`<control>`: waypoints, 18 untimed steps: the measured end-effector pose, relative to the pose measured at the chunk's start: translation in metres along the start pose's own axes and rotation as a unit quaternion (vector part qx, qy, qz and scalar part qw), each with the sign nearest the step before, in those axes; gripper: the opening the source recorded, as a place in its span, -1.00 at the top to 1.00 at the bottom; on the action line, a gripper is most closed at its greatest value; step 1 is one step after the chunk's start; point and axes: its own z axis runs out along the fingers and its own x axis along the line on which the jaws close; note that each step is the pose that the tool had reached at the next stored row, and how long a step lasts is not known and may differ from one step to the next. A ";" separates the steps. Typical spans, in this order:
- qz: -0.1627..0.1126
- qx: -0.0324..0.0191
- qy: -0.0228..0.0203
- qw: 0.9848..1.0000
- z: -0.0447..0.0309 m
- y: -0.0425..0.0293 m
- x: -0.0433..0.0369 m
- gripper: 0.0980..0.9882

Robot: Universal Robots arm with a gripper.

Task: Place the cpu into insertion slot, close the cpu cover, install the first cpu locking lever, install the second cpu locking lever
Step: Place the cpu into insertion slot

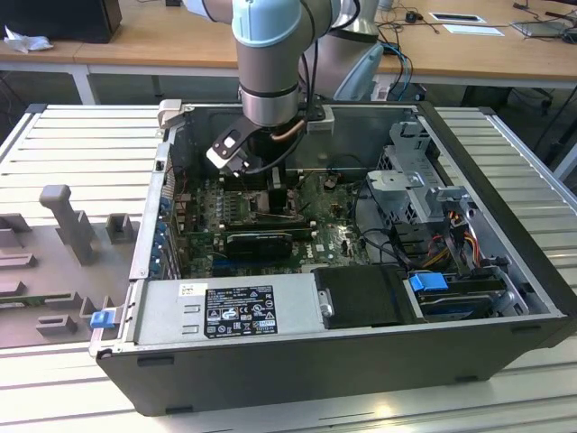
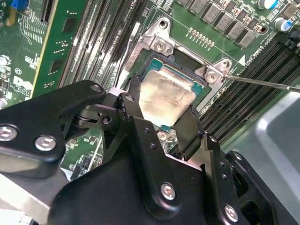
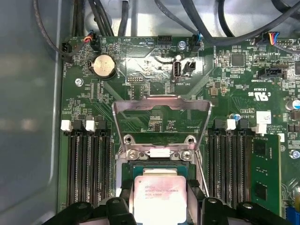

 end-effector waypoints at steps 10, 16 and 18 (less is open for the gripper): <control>0.000 0.000 0.000 1.000 -0.0062 0.0005 0.0001 -0.16; 0.000 0.000 0.000 1.000 -0.0150 0.0013 0.0002 0.98; 0.000 0.000 0.000 1.000 -0.0165 0.0014 0.0002 0.98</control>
